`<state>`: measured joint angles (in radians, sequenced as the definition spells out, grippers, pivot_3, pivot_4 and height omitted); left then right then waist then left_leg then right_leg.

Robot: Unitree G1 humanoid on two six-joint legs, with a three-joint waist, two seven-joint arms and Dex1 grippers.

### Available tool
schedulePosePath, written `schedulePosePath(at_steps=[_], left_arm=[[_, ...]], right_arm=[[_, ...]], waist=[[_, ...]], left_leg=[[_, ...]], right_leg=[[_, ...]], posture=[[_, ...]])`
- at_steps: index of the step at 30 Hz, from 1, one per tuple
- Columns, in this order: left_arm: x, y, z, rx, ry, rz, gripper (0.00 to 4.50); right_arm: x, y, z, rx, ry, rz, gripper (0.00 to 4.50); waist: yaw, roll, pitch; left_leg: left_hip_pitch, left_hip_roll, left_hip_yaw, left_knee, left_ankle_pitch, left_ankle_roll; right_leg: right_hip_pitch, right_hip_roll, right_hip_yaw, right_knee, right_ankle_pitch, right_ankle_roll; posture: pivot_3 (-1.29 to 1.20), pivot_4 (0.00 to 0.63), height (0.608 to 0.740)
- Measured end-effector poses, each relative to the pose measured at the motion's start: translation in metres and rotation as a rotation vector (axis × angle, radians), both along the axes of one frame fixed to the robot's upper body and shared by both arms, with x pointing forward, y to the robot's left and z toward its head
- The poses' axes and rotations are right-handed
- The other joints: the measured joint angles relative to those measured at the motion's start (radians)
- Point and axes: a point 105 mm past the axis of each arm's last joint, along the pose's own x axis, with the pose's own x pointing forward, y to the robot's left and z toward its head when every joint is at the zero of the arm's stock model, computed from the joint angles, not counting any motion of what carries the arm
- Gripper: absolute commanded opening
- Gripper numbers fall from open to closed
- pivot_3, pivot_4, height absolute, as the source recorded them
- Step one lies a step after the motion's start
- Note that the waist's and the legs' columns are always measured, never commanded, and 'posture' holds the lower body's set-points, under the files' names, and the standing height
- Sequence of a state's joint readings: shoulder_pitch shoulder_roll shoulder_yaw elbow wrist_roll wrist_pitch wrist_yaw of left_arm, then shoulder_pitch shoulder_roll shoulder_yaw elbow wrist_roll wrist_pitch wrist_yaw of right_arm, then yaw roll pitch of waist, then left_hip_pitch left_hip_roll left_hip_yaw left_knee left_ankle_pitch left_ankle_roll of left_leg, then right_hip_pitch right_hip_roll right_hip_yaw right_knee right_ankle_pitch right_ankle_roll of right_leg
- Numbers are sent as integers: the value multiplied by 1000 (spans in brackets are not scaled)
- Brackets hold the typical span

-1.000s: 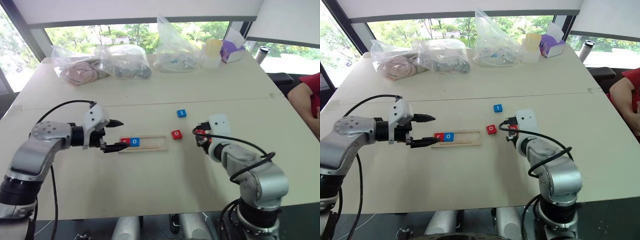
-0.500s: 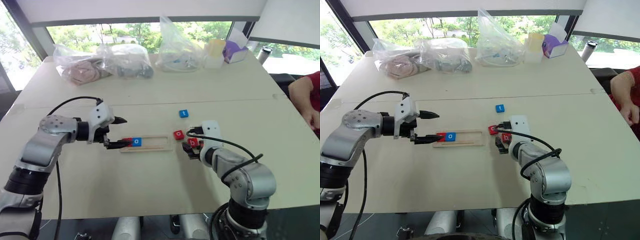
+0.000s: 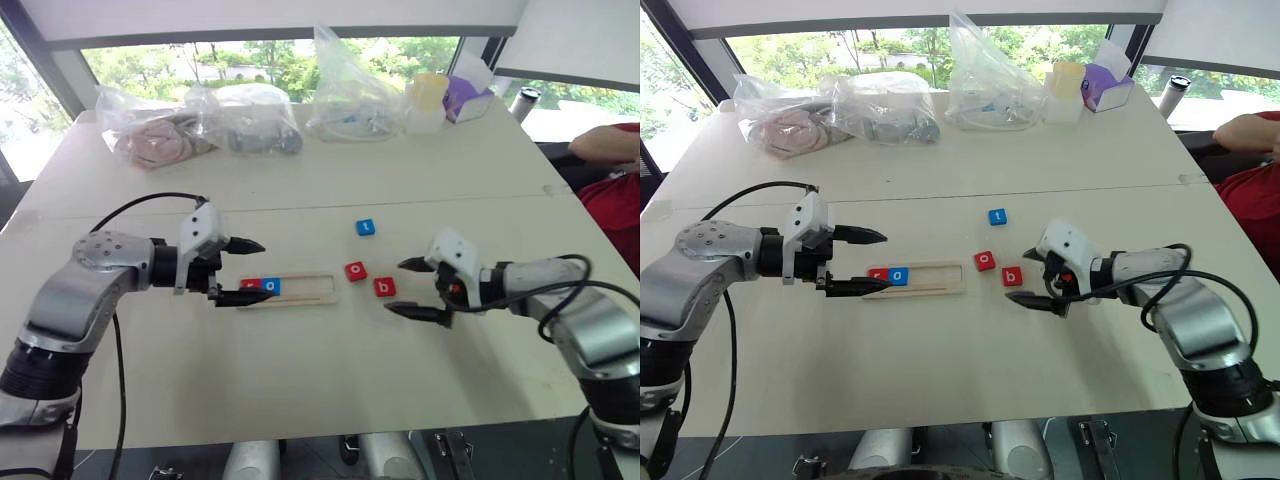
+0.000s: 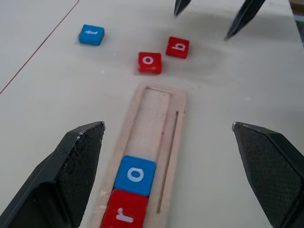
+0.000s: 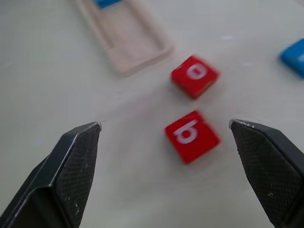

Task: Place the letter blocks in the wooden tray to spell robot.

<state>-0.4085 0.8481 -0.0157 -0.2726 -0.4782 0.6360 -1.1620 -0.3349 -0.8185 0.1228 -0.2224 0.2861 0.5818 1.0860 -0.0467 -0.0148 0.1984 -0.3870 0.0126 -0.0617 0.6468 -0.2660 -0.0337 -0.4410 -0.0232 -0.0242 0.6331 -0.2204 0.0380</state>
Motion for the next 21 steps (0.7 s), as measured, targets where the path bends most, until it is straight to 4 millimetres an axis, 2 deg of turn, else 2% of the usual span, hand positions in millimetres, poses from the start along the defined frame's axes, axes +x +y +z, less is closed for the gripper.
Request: schedulePosePath(at_steps=[3,6,10,21], left_arm=[[-1,6,1,-2,9,40,4500],[-2,14,8,-10,4,81,4500],[-5,21,8,-6,11,120,4500],[-10,24,3,8,21,145,4500]], right_arm=[[10,-4,-15,-25,0,60,4458],[20,4,-18,-20,-25,127,4458],[29,2,-26,-35,-35,148,4458],[27,-6,-27,-49,-28,182,4458]], waist=[[4,0,0],[3,-1,0],[10,0,0],[29,0,0]], left_leg=[[0,0,0,1,0,0],[0,0,0,1,0,0],[0,0,0,1,0,0],[1,0,1,1,0,0]], right_leg=[[0,0,0,0,1,0],[0,1,1,1,1,0],[0,1,1,1,1,0],[1,0,2,1,2,-1]], posture=[[0,150,740],[0,150,740],[0,150,740],[0,150,740]])
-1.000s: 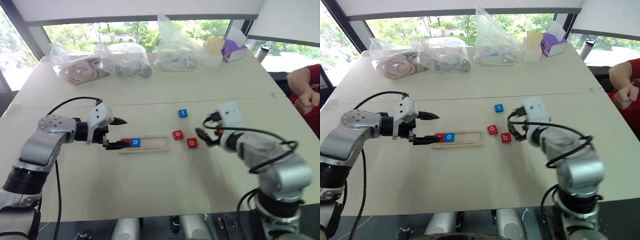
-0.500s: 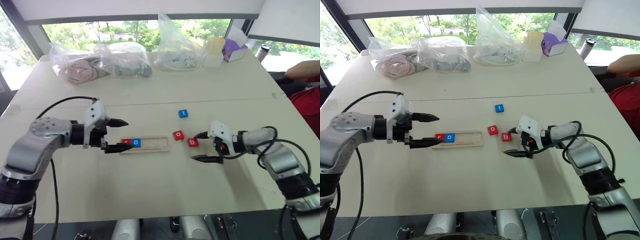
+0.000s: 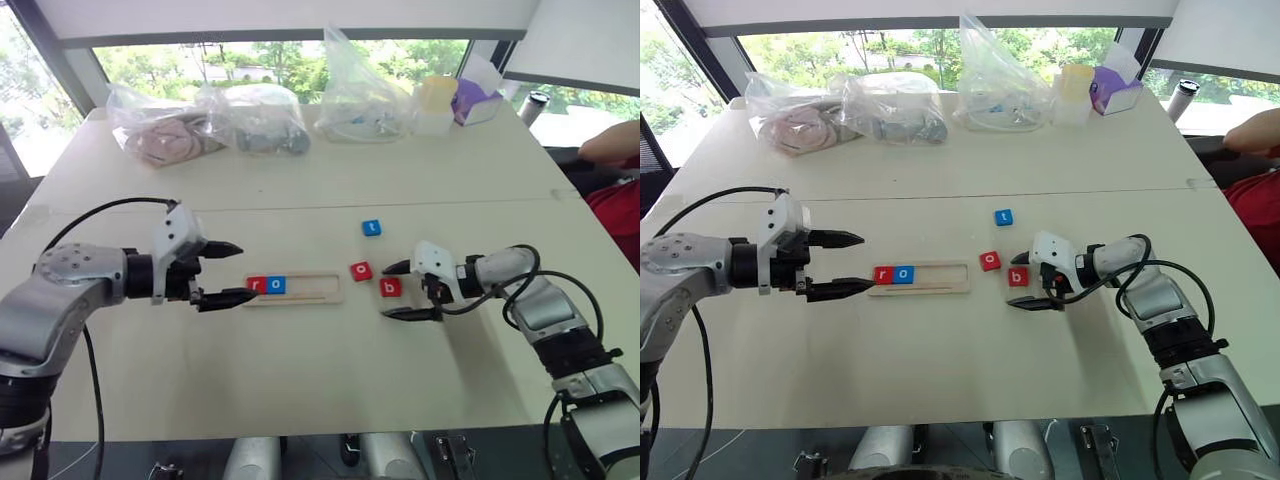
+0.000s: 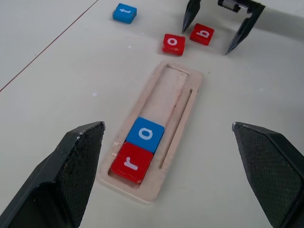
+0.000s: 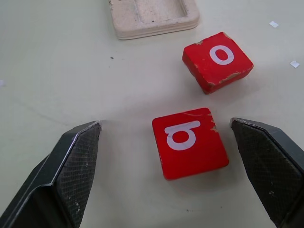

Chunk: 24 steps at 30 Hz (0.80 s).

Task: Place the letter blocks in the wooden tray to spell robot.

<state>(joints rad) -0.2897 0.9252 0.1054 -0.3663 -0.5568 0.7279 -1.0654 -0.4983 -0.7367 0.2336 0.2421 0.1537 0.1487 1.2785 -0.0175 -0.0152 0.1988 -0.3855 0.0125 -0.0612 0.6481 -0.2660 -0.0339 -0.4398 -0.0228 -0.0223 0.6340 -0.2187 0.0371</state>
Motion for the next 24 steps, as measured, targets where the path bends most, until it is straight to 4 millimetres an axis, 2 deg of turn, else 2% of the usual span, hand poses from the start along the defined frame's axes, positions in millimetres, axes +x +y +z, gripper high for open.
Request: schedulePosePath(at_steps=[3,5,6,9,11,15,17,20,23,24], left_arm=[[0,0,0,1,-4,1,4500],[1,0,0,2,-11,0,4500],[1,0,0,2,-10,-1,4500],[1,0,0,2,-11,0,4500],[2,2,-1,3,-8,7,4500],[2,10,-5,22,8,37,4500],[2,18,-6,34,17,62,4500],[-1,32,-8,75,22,95,4500],[-11,49,-25,158,82,88,4500],[-13,52,-28,167,96,84,4500]], right_arm=[[1,-5,-1,-1,4,-13,4458],[2,-6,-2,9,11,-19,3946],[2,-6,-2,20,17,-27,3617],[3,-8,-2,32,30,-35,2255],[3,-7,-3,42,44,-39,1174],[7,-2,0,60,70,-62,1159],[9,11,11,89,68,-50,1159],[13,41,39,158,38,-9,1159],[13,84,63,240,-18,70,1159],[11,96,65,247,-34,98,1159]], waist=[[6,0,0],[6,0,0],[5,0,0],[5,0,0],[5,0,0],[0,0,0],[-4,0,0],[-5,0,0],[-7,0,0],[-4,0,0]], left_leg=[[0,0,0,0,0,0],[1,0,0,1,0,0],[2,0,0,1,0,0],[6,0,0,0,0,0],[8,0,1,0,0,0],[10,0,1,-1,0,0],[11,2,3,-1,0,0],[12,4,3,-1,0,0],[12,6,3,-3,0,0],[12,6,3,-3,0,0]], right_leg=[[1,0,0,0,0,0],[2,0,0,0,0,0],[3,-1,0,0,0,0],[6,-1,0,0,-1,-2],[8,-1,0,0,-2,-3],[9,0,2,0,-1,-3],[9,3,5,0,-1,-4],[8,7,8,0,0,-5],[7,9,9,1,0,-6],[6,10,9,1,0,-6]], posture=[[0,150,740],[0,150,740],[0,150,740],[0,150,740],[0,150,740],[0,150,740],[0,150,740],[0,150,740],[0,150,740],[0,150,740]])
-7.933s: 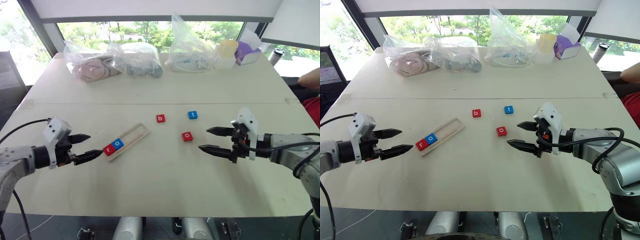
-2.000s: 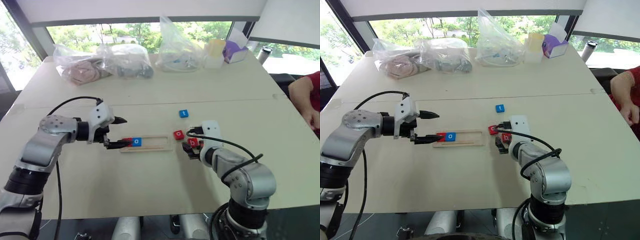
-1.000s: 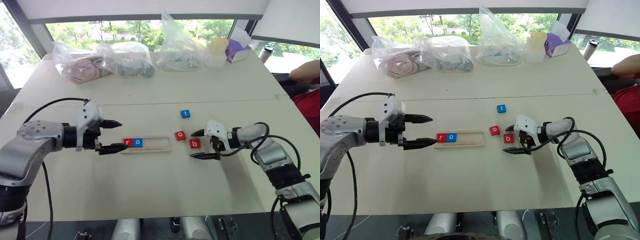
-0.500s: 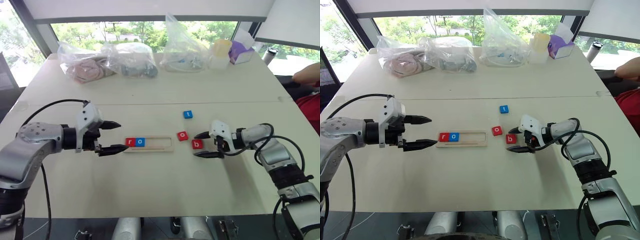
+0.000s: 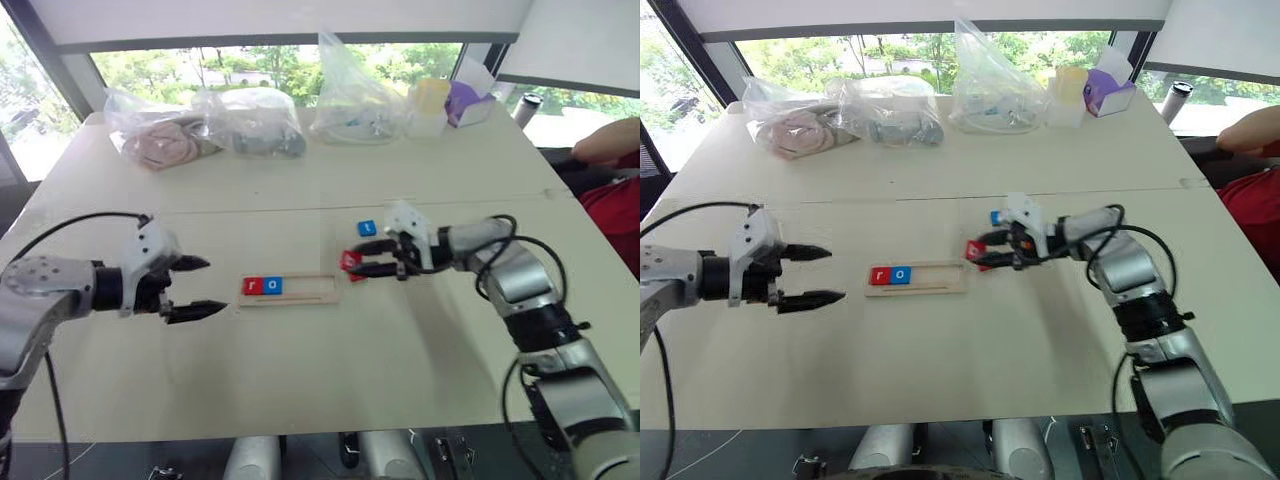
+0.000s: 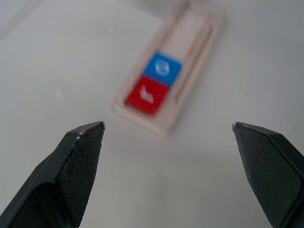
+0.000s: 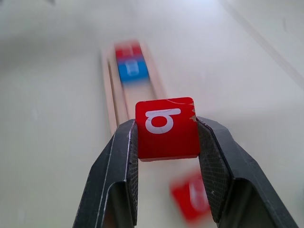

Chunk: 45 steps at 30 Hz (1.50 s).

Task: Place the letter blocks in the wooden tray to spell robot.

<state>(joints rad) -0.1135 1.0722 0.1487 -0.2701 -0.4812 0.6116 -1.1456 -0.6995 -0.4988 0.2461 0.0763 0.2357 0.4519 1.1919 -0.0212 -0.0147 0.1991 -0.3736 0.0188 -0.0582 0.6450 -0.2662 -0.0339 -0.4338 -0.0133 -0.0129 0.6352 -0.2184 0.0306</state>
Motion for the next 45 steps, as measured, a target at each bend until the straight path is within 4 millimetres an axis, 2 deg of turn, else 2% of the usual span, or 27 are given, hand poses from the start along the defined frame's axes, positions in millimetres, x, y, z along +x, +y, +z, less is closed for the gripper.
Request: schedulePosePath(at_steps=[2,5,8,15,28,34,35,41,45], left_arm=[[-1,2,0,0,5,-9,4500],[1,2,3,-1,-5,-9,4500],[2,1,3,-8,-22,3,4500],[1,-1,1,-7,-29,9,4500],[6,-5,1,-23,-52,17,4500],[8,-7,3,-29,-66,11,4500],[8,-7,3,-29,-65,11,4500],[8,-9,1,-29,-61,11,4500],[9,-10,1,-35,-66,15,4500]], right_arm=[[-2,22,-7,-30,-17,31,1159],[-2,48,-30,-97,-10,48,1159],[2,60,-49,-140,-11,37,1159],[12,58,-55,-181,-28,31,1159],[8,57,-59,-192,14,69,1159],[14,65,-59,-182,12,43,4142],[16,64,-59,-185,7,38,4468],[17,62,-56,-174,-3,29,4468],[26,55,-28,-76,-59,-33,4468]], waist=[[11,0,0],[10,0,0],[6,0,0],[4,0,0],[2,0,0],[1,0,0],[1,0,0],[2,0,0],[3,0,0]], left_leg=[[-1,1,0,0,0,0],[-2,-1,2,1,0,0],[-1,-2,4,1,0,0],[-1,-1,4,1,0,0],[-1,-1,4,1,0,0],[-1,-1,4,1,0,0],[-1,-1,4,0,0,0],[-1,-1,4,1,0,0],[-1,-1,4,1,0,0]], right_leg=[[-1,0,0,0,0,0],[-1,0,2,0,0,0],[-1,0,5,-1,0,0],[-1,0,6,0,0,0],[-1,1,6,0,1,1],[-1,1,6,0,1,1],[-1,1,6,0,1,1],[-1,1,6,0,1,1],[-1,1,6,0,2,2]], posture=[[0,150,740],[0,150,740],[0,150,740],[0,150,740],[0,150,740],[0,150,740],[0,150,740],[0,150,740],[0,150,740]])
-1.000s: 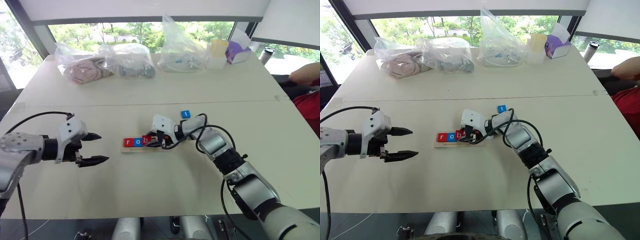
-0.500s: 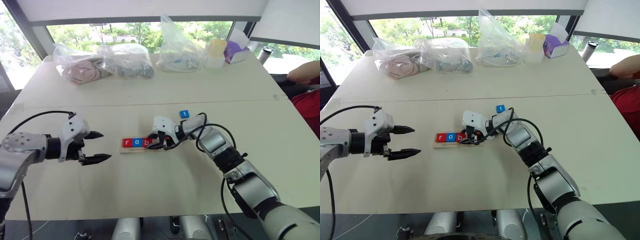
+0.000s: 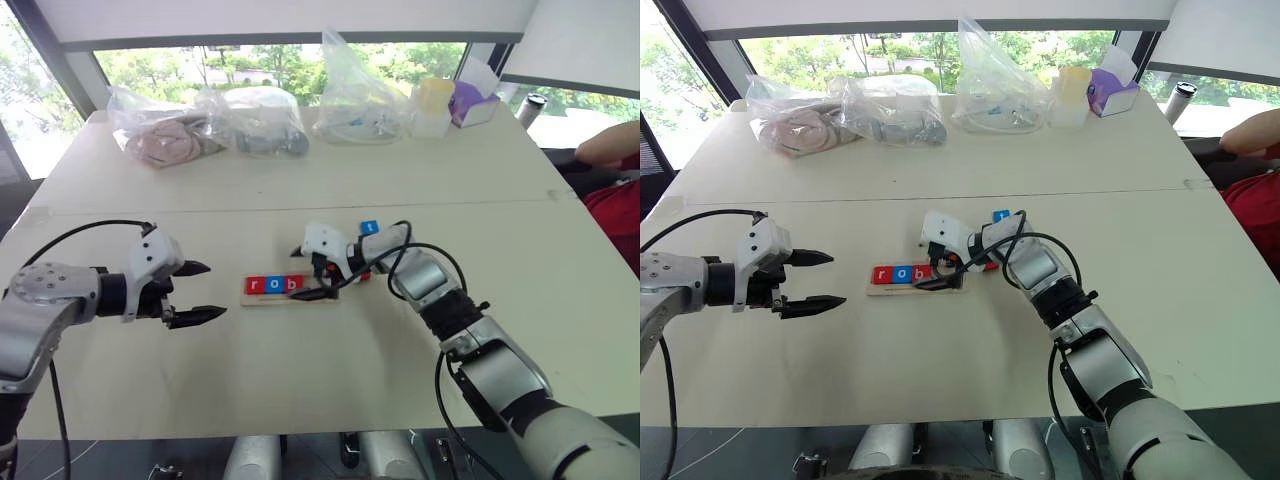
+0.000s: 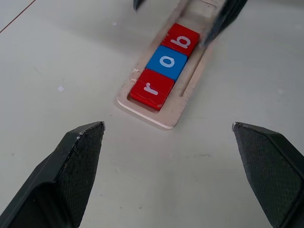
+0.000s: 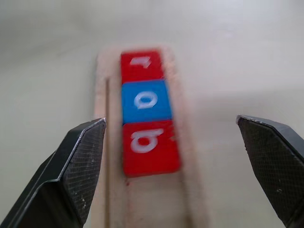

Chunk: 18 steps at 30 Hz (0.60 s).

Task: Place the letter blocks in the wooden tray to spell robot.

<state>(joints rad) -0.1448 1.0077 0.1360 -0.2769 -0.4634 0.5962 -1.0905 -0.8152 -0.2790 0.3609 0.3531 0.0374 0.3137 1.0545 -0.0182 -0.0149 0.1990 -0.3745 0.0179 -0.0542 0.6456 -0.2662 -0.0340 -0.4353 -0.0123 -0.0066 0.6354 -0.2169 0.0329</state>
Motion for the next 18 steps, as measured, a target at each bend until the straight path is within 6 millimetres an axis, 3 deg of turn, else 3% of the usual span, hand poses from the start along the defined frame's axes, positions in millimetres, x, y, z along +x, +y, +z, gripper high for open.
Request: schedulePosePath(at_steps=[4,7,11,18], left_arm=[[6,-12,15,-127,-44,17,4500],[9,-24,35,-230,-100,13,4500],[12,-38,43,-295,-114,4,4500],[20,-46,40,-308,-96,-17,4500]], right_arm=[[15,-30,42,132,-70,-181,4468],[18,-59,53,194,-59,-381,4468],[5,-89,19,195,124,-714,4468],[-25,-81,-9,120,203,-864,4468]], waist=[[7,0,0],[5,-1,-1],[-1,-1,-1],[-6,-1,-1]], left_leg=[[-1,0,0,0,0,0],[-1,-1,-1,0,0,0],[0,0,-1,0,0,0],[1,0,-1,0,0,0]], right_leg=[[0,-1,0,0,0,0],[1,-1,0,0,0,1],[0,0,1,0,2,-2],[-1,2,1,2,0,-4]], posture=[[0,150,740],[0,150,740],[0,150,740],[0,150,740]])
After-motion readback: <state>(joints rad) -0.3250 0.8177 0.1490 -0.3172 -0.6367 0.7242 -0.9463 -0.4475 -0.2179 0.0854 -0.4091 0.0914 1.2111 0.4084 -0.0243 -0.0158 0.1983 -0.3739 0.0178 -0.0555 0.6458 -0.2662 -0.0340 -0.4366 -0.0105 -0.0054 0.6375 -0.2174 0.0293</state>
